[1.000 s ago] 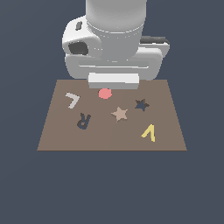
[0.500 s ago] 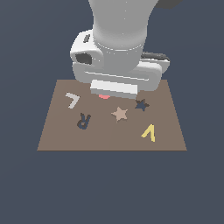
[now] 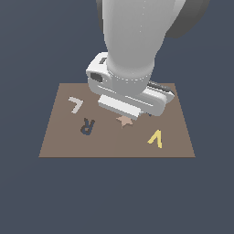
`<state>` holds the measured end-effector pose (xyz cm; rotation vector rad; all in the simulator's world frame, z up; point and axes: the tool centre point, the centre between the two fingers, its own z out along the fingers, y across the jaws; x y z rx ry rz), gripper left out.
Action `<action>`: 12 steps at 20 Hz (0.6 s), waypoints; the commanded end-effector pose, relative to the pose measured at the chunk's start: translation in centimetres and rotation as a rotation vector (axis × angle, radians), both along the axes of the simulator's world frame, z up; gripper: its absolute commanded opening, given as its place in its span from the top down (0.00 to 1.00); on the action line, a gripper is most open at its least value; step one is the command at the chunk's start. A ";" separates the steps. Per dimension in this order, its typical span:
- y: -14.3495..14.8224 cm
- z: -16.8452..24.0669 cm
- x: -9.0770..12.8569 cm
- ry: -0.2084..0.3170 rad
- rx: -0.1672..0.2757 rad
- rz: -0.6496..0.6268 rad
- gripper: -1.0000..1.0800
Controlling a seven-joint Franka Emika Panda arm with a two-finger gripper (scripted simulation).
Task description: Insert a designated object into the corresponding slot on a board.
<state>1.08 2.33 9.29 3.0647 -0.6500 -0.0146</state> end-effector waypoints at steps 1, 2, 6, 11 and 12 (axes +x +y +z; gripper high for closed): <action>0.3 -1.0 0.4 -0.003 0.001 -0.069 0.04; 0.3 -1.4 0.5 -0.004 0.001 -0.093 0.04; 0.6 -2.7 1.1 -0.008 0.002 -0.176 0.04; 0.8 -3.8 1.6 -0.010 0.004 -0.247 0.04; 0.8 -3.9 1.6 -0.011 0.004 -0.257 0.04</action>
